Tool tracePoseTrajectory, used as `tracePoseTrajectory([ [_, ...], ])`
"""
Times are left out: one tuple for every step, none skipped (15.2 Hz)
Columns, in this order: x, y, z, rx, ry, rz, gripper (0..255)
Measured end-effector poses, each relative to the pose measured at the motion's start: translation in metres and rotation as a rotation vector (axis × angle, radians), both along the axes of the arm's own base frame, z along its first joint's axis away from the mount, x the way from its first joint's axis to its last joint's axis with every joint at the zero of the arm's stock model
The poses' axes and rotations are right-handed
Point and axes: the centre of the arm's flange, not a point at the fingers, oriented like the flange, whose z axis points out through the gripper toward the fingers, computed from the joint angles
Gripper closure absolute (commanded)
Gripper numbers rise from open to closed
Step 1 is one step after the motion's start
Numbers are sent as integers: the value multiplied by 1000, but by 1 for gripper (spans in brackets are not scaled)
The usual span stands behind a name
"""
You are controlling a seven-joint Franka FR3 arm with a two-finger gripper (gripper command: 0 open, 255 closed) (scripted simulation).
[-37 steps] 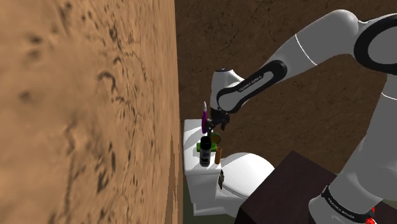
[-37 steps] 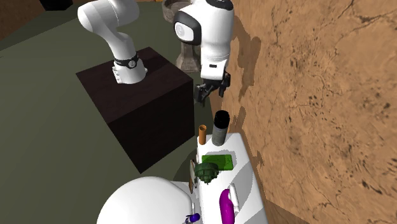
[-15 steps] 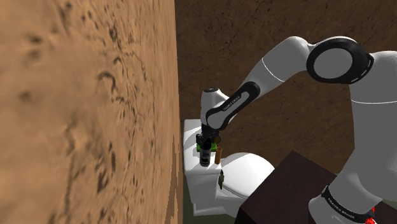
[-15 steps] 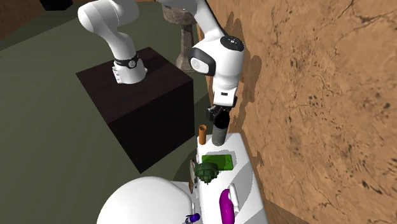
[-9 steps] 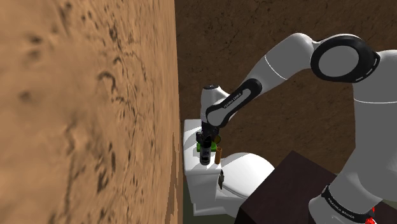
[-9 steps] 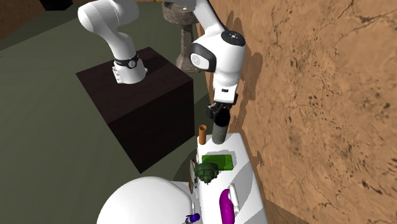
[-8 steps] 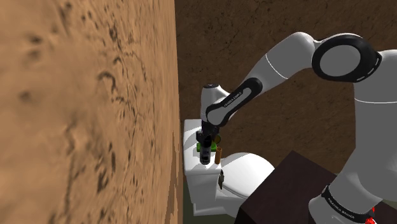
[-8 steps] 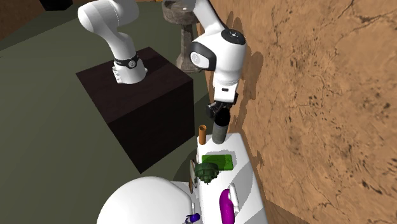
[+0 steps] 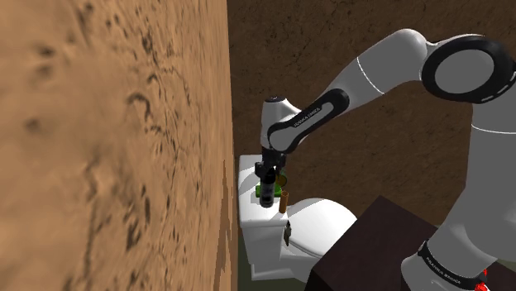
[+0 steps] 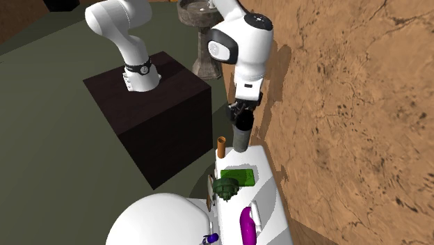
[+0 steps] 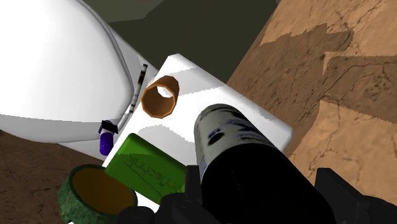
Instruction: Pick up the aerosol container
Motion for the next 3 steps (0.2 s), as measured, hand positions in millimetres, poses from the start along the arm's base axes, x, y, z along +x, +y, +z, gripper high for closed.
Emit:
tracePoseTrajectory([
  [-1, -1, 4, 0, 0, 0, 255],
  [-2, -1, 10, 0, 0, 0, 255],
  [-1, -1, 13, 0, 0, 0, 255],
])
